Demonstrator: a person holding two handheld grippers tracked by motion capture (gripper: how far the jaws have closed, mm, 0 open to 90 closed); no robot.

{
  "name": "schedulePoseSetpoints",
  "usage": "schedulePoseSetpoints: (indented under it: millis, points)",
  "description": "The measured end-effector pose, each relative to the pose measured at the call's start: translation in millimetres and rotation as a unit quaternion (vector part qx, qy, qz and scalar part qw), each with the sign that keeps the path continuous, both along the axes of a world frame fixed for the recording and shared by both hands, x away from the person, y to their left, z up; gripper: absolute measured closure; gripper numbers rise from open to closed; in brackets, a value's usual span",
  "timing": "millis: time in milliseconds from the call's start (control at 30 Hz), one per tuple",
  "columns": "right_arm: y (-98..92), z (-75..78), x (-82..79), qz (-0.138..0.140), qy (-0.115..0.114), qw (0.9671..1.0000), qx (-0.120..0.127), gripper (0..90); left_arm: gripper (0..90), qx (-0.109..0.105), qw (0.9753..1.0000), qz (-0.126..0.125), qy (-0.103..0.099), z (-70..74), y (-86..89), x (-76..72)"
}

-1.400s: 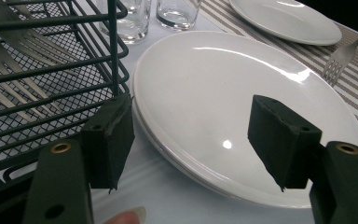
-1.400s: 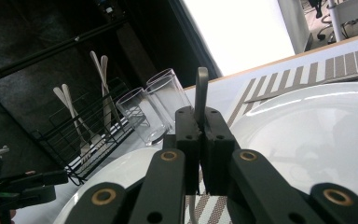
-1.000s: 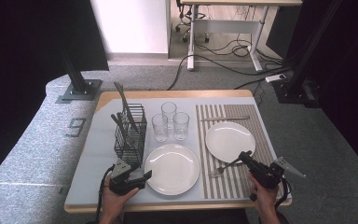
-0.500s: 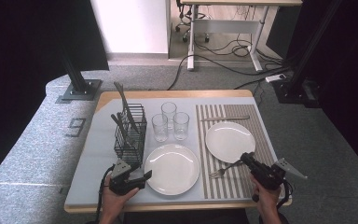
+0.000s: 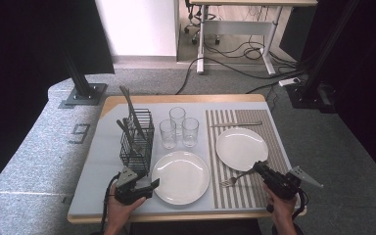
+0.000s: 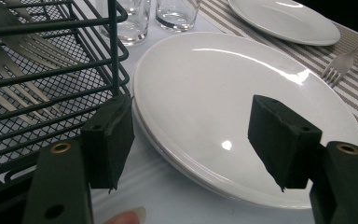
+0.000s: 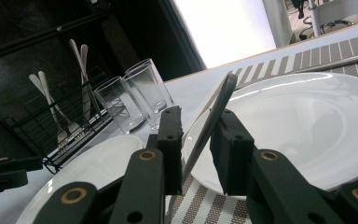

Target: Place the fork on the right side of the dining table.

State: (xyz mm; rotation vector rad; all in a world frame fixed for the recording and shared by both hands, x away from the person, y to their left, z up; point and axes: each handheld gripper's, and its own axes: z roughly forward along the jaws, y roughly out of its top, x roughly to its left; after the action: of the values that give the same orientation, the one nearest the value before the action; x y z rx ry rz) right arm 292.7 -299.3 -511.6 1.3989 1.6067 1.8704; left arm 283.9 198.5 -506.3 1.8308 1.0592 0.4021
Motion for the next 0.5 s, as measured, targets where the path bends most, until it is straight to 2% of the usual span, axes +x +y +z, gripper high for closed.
schedulePoseSetpoints:
  millis: [333, 500]
  points:
    - [-1.1, -4.6, 2.3, -0.005, 0.014, 0.9999, 0.004, 67.0, 31.5, -0.001, 1.0000, 0.000, 0.000, 0.4, 0.0, -0.1]
    - [-2.0, -5.9, 2.9, -0.010, 0.017, 0.9998, 0.004, 66.7, 31.5, 0.000, 1.0000, -0.001, -0.001, 0.5, 0.0, -0.1]
